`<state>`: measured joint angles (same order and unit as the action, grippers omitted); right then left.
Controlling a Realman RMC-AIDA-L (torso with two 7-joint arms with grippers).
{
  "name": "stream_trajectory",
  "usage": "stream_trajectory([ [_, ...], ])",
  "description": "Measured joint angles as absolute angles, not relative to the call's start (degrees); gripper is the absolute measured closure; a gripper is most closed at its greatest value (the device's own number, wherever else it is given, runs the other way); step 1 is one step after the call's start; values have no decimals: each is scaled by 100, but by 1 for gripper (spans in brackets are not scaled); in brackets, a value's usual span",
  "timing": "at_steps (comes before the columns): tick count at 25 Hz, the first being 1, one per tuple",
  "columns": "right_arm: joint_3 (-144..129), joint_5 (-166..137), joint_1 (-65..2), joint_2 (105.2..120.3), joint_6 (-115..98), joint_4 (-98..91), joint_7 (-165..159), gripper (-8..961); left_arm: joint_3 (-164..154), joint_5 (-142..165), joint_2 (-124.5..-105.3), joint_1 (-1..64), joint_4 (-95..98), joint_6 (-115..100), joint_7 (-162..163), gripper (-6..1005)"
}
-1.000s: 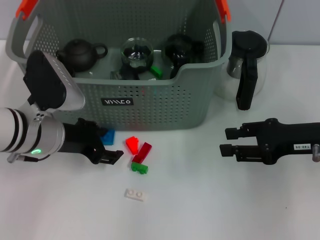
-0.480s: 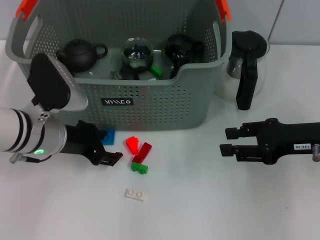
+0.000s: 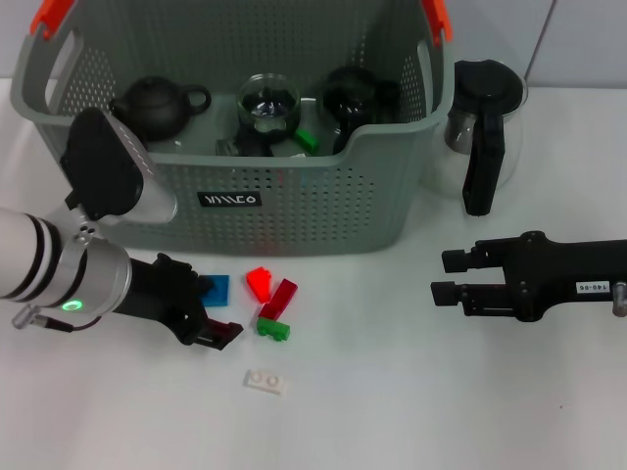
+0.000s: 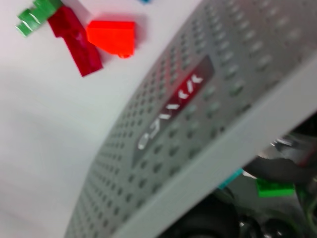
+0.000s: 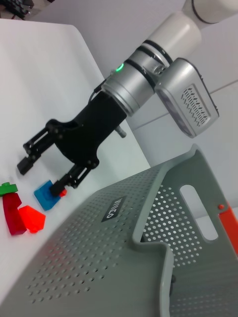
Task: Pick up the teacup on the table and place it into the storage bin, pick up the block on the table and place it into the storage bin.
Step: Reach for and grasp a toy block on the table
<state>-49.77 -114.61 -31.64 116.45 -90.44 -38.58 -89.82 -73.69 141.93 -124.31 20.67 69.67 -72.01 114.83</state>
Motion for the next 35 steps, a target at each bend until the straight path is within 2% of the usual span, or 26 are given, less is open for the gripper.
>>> stream_trajectory([
  [12,-4982,-11461,-3163,11637,-9044,-3858,-8967,370,-6925,14254,-12435,2093,7690,-8595,11697,264],
  [18,-5000,-11461,-3161,11636,-9027,-3858,-8944,370,-6894,14086,-12457,1965,7760,-7861,11726,266],
  [35,-4994,-11461,-3125,11637,-9026,-3858,-8938,370,-7101,14253,-12427,2312,6906,-7048,11612,271],
])
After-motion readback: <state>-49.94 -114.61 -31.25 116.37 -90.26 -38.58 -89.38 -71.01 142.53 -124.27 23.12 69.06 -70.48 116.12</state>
